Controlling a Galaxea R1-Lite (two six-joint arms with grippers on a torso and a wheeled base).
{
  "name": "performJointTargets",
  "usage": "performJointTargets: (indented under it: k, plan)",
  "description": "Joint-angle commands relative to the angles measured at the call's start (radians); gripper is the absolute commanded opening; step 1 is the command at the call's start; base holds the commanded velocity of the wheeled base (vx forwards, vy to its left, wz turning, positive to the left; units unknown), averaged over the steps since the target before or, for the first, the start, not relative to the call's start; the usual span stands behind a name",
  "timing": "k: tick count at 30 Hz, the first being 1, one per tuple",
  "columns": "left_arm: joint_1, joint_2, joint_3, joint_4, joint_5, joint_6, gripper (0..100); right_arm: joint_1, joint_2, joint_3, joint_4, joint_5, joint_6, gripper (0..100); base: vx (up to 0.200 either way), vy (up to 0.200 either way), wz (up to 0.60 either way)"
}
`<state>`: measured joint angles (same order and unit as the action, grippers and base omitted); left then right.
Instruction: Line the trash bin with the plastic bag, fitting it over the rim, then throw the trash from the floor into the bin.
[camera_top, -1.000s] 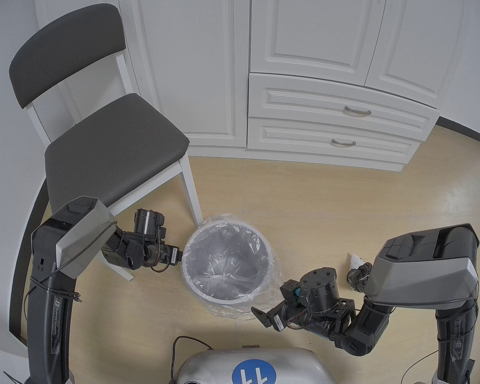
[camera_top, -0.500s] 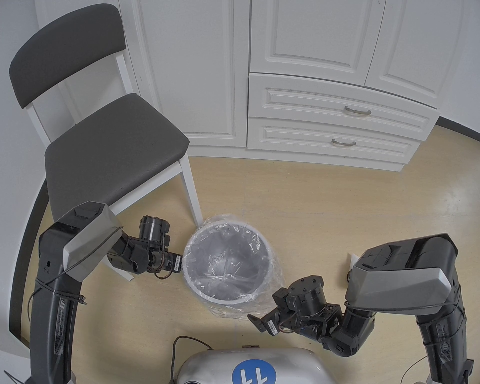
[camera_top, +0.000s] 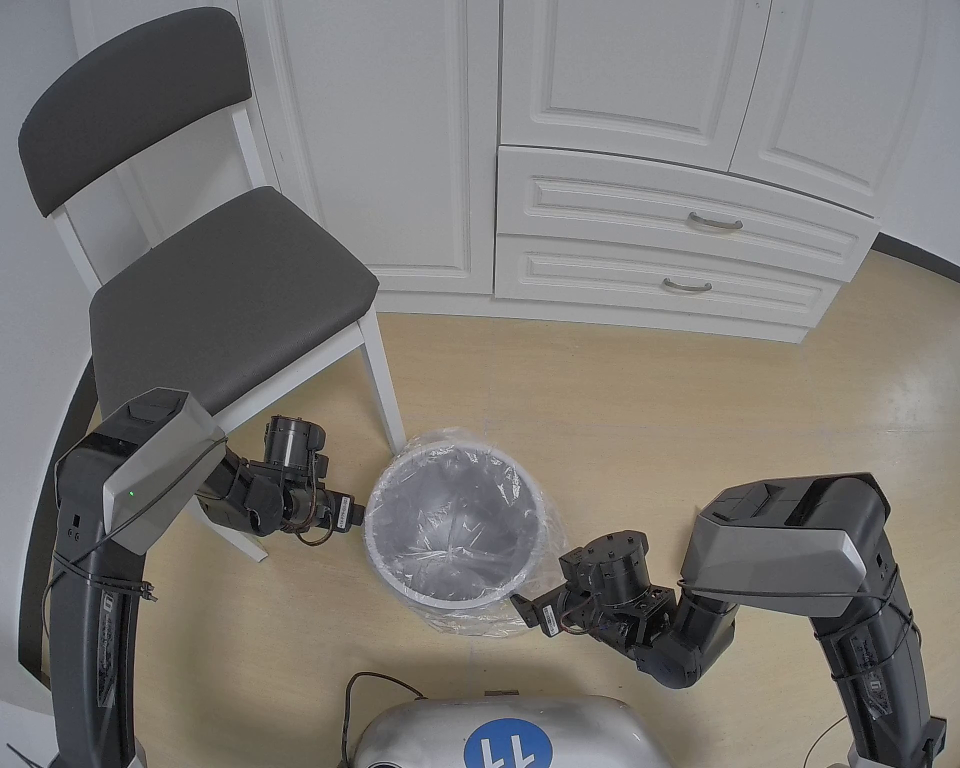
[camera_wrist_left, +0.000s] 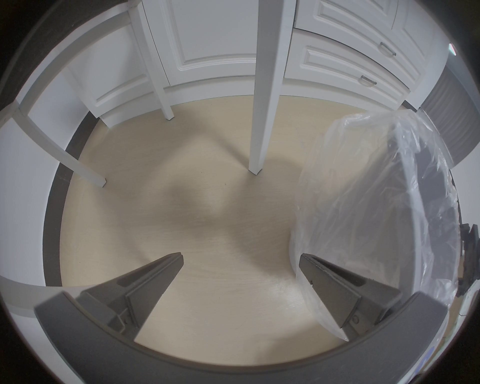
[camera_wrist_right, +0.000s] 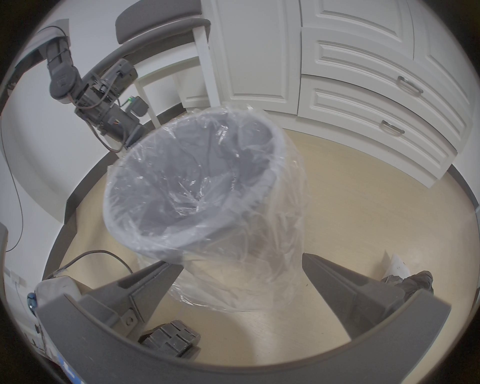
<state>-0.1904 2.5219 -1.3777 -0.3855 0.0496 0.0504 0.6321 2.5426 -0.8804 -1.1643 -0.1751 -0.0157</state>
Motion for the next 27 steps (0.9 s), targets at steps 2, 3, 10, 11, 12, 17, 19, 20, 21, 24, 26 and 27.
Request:
performJointTargets:
  k: [2,3,10,11,12,17,19,20,21,24,26,27]
  plan:
    - [0.003,-0.028,0.011,-0.003,0.000,0.000,100,-0.035,0.024,-0.028,0.001,-0.001,-0.001,100,0.000,0.000,0.00]
    - [0.003,-0.031,0.011,-0.006,0.000,0.000,100,-0.043,0.025,-0.034,0.001,0.000,-0.001,100,0.000,0.000,0.00]
    - [0.012,-0.055,0.012,-0.003,0.000,-0.001,100,-0.095,0.067,-0.097,0.005,0.005,0.000,100,0.000,0.000,0.00]
    - [0.012,-0.058,0.014,-0.003,0.000,-0.001,100,-0.101,0.070,-0.104,0.005,0.005,0.000,100,0.000,0.000,0.00]
    - [0.014,-0.063,0.014,-0.003,0.000,-0.001,100,-0.108,0.071,-0.114,0.006,0.005,0.000,100,0.000,0.000,0.00]
    - [0.019,-0.078,0.020,-0.009,0.000,-0.001,100,-0.134,0.071,-0.147,0.064,0.005,0.019,100,0.000,0.000,0.00]
    - [0.019,-0.081,0.023,-0.012,0.000,-0.001,100,-0.149,0.068,-0.175,0.115,0.002,0.043,100,0.000,0.000,0.00]
    - [0.019,-0.086,0.026,-0.012,0.000,-0.001,100,-0.154,0.067,-0.183,0.135,0.002,0.049,100,0.000,0.000,0.00]
    - [0.019,-0.089,0.028,-0.012,0.000,-0.001,100,-0.160,0.065,-0.193,0.156,0.000,0.054,100,0.000,0.000,0.00]
    - [0.019,-0.095,0.029,-0.013,0.000,-0.001,100,-0.172,0.062,-0.218,0.210,0.000,0.074,100,0.000,0.000,0.00]
    - [0.019,-0.103,0.034,-0.013,0.000,-0.003,100,-0.172,0.061,-0.232,0.242,0.000,0.096,100,0.000,0.000,0.00]
    - [0.019,-0.106,0.037,-0.013,0.000,-0.003,100,-0.172,0.061,-0.238,0.253,0.000,0.105,100,0.000,0.000,0.00]
